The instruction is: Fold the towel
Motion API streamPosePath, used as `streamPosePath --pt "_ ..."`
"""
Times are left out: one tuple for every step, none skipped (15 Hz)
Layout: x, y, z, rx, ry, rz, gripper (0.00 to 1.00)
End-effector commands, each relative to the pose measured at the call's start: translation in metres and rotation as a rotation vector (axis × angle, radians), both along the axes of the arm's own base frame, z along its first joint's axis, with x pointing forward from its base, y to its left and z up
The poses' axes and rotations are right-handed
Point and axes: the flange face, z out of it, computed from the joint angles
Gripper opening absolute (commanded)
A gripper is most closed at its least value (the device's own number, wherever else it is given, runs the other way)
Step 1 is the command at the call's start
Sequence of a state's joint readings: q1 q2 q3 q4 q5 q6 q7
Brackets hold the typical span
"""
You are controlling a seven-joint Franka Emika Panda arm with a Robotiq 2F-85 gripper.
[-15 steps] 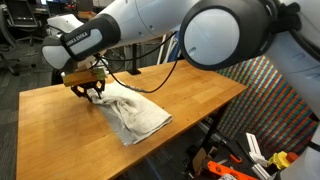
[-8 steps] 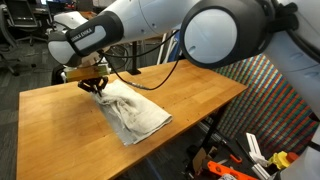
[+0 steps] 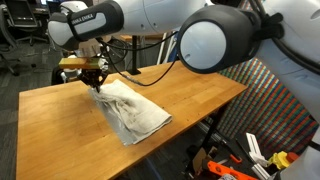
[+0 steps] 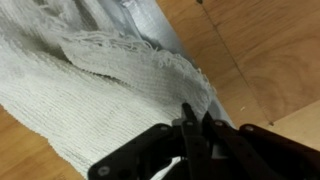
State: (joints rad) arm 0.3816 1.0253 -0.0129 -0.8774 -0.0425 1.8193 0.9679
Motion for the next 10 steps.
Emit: streamPosePath --pt "0.015 0.004 0.007 0.072 -0.038 -0.138 0.05" --pt "0.019 0.005 0.008 0.088 -0.06 -0.172 0.05" --pt "0.023 0.005 0.009 0.102 -0.087 -0.207 0.05" --pt "0.027 0.004 0.011 0.109 -0.106 -0.238 0.05" --pt "0.031 0.003 0.012 0.117 -0.129 -0.267 0.05" --pt "0.035 -0.001 0.014 0.122 -0.155 -0.297 0.05" --pt "0.039 -0.005 0.015 0.124 -0.176 -0.322 0.05" --pt "0.042 -0.008 0.016 0.125 -0.199 -0.346 0.05" --pt "0.045 -0.013 0.015 0.123 -0.212 -0.368 0.05" --pt "0.048 -0.018 0.014 0.122 -0.225 -0.387 0.05"
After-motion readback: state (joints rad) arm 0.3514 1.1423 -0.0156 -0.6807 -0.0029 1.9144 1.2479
